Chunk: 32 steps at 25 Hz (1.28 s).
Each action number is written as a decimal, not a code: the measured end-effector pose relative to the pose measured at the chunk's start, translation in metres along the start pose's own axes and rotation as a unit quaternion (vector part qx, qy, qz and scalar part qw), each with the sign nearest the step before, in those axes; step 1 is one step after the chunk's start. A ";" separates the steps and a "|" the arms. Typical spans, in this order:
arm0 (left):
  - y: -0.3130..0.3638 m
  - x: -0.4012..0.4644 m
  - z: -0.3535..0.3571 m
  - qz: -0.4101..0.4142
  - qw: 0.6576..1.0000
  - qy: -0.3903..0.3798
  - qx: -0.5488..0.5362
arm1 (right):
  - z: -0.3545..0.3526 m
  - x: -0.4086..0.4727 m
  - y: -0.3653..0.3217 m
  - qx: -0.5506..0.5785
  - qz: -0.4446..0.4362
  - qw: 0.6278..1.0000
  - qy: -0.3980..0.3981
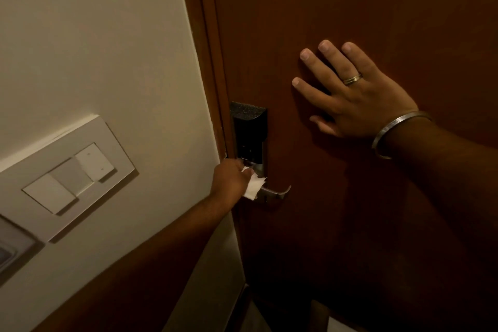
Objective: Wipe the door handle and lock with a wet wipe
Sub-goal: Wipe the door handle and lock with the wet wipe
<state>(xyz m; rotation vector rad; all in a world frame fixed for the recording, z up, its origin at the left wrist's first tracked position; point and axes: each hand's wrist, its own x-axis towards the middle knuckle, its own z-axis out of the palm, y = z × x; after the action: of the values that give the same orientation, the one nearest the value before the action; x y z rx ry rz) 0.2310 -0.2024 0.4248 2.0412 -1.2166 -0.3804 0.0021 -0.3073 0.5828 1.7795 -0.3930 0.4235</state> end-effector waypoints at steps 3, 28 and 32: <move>0.004 -0.004 0.000 0.000 1.000 0.026 0.015 | -0.001 0.000 -0.001 -0.005 0.005 1.000 0.001; -0.031 -0.003 -0.028 0.542 0.799 -0.087 0.246 | 0.002 -0.002 -0.003 -0.013 0.001 1.000 0.003; -0.037 -0.015 -0.013 0.528 0.811 -0.122 0.222 | 0.001 -0.001 -0.001 -0.010 0.006 1.000 0.008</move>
<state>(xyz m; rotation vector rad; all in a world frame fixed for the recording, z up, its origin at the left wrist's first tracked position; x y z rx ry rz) 0.2547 -0.1731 0.4066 1.3157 -2.5389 0.2269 0.0020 -0.3084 0.5812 1.7547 -0.3962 0.4413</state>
